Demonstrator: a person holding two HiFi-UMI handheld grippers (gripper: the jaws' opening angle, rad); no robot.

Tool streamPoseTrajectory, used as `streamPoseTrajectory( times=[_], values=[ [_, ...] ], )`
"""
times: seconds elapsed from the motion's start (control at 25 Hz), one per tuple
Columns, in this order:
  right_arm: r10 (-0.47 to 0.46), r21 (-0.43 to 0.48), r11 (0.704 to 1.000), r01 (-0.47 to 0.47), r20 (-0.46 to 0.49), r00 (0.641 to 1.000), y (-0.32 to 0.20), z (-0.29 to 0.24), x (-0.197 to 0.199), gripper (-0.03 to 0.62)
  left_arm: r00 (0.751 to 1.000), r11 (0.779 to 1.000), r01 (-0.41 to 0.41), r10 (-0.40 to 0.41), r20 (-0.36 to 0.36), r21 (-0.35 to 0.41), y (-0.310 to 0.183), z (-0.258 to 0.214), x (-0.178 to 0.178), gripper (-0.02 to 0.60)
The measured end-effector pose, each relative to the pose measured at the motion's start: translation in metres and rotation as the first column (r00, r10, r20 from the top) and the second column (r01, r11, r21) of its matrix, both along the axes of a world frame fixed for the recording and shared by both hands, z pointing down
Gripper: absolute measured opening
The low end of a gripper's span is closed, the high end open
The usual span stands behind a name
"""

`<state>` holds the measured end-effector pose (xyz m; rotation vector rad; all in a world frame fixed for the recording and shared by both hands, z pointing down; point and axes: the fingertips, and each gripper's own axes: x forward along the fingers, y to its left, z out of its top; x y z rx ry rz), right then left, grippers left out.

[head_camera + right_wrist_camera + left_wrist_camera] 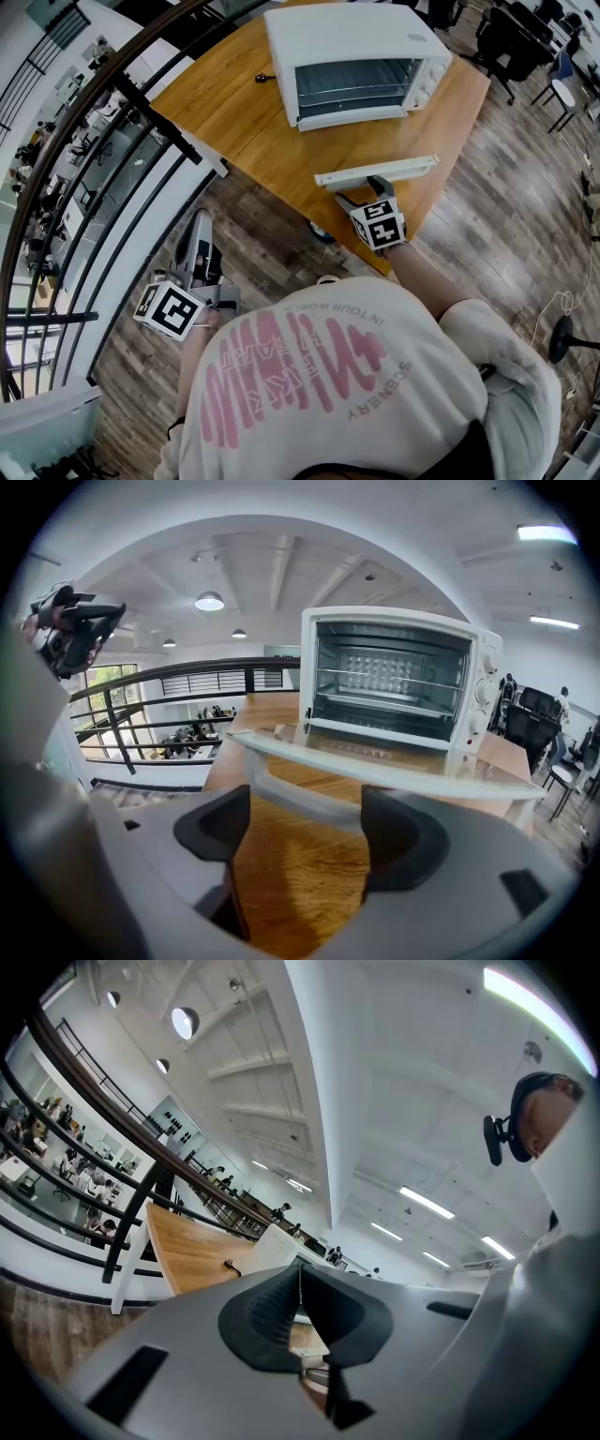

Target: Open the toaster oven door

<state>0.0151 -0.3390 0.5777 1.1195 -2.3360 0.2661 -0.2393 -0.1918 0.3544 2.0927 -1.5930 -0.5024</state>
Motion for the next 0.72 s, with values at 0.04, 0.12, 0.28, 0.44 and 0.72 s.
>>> streamPoseTrajectory(
  times=[0.04,0.12,0.28,0.44,0.72],
  values=[
    [0.004,-0.009,1.0,-0.003,0.005,1.0,-0.001,0.001,0.001,0.371,1.0,1.0,0.002,-0.002,0.001,-0.001,0.0,0.001,0.0,0.023],
    [0.007,-0.022,1.0,-0.007,0.013,1.0,-0.002,0.004,0.002,0.371,1.0,1.0,0.005,-0.005,0.001,-0.004,-0.001,0.002,0.0,0.023],
    [0.022,-0.044,0.999,-0.02,0.041,0.999,-0.003,0.006,0.003,0.368,1.0,1.0,0.008,-0.008,-0.002,-0.01,0.0,0.004,0.001,0.023],
    [0.039,-0.073,0.997,-0.034,0.067,0.997,-0.003,0.012,0.004,0.367,1.0,1.0,0.009,-0.009,-0.002,-0.013,-0.002,0.005,0.002,0.023],
    [0.067,-0.161,0.986,-0.052,0.09,0.994,0.0,0.028,0.006,0.376,1.0,1.0,0.011,-0.011,0.002,-0.015,-0.003,0.004,0.004,0.023]
  ],
)
